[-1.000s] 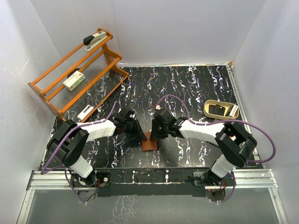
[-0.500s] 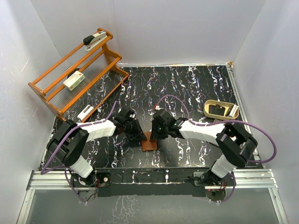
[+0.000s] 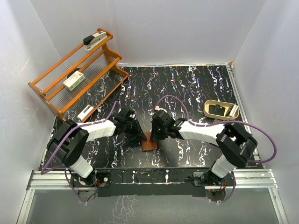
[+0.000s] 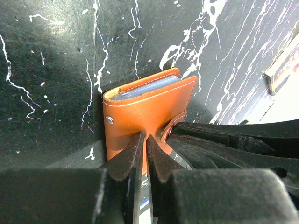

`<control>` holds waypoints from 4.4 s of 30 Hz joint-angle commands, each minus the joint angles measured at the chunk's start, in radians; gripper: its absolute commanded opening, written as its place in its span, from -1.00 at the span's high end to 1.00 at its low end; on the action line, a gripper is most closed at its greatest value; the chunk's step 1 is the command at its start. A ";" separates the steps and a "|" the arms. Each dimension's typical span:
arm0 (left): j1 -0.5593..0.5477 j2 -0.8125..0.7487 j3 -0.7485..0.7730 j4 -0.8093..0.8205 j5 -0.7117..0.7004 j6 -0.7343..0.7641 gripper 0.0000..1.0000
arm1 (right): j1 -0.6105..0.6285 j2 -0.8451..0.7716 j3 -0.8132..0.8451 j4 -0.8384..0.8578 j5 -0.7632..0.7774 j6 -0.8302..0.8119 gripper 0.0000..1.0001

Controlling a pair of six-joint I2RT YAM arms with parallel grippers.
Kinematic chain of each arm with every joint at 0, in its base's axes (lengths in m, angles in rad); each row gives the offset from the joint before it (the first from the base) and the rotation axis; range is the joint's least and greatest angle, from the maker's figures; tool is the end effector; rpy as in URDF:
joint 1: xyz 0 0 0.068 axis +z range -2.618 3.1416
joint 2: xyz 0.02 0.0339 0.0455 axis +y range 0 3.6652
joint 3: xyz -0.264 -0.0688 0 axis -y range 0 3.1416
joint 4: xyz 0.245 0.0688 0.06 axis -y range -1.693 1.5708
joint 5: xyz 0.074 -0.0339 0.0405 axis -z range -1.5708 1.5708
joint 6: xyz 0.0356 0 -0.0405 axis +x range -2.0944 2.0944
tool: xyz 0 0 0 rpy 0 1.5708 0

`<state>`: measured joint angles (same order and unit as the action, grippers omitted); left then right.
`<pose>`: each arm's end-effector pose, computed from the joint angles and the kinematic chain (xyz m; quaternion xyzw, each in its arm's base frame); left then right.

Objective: Put the credit cards into the card holder
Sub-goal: Close the card holder at the center of the board.

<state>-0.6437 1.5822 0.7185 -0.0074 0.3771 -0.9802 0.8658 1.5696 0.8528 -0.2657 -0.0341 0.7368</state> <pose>0.2295 -0.1886 0.1483 -0.0912 0.9205 -0.3655 0.1039 0.1965 0.2328 0.1706 -0.0666 0.9546 0.2196 0.1900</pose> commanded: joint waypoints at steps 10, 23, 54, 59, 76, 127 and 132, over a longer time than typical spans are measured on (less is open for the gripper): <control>-0.007 0.021 -0.014 -0.040 -0.009 0.007 0.87 | 0.049 0.042 0.024 -0.104 0.031 -0.007 0.83; -0.007 0.001 -0.020 -0.039 -0.008 0.000 0.87 | 0.061 0.123 0.047 -0.270 0.103 -0.014 0.89; -0.007 -0.002 -0.029 -0.026 -0.004 0.002 0.87 | 0.034 -0.071 0.155 -0.211 0.106 -0.033 0.56; -0.007 -0.004 -0.031 -0.028 -0.009 -0.001 0.87 | -0.009 -0.069 0.121 -0.150 0.043 -0.035 0.52; -0.007 0.011 -0.011 -0.032 -0.006 -0.002 0.87 | -0.013 0.007 0.057 -0.045 -0.059 -0.032 0.49; -0.008 0.007 -0.014 -0.051 -0.019 0.003 0.88 | -0.015 0.032 0.091 -0.045 -0.052 -0.058 0.47; -0.008 0.010 -0.015 -0.046 -0.018 0.000 0.87 | -0.012 0.039 0.090 -0.026 -0.085 -0.065 0.49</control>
<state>-0.6449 1.5826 0.7078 0.0143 0.3813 -0.9951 0.8497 1.6035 0.9146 -0.3679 -0.0864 0.6811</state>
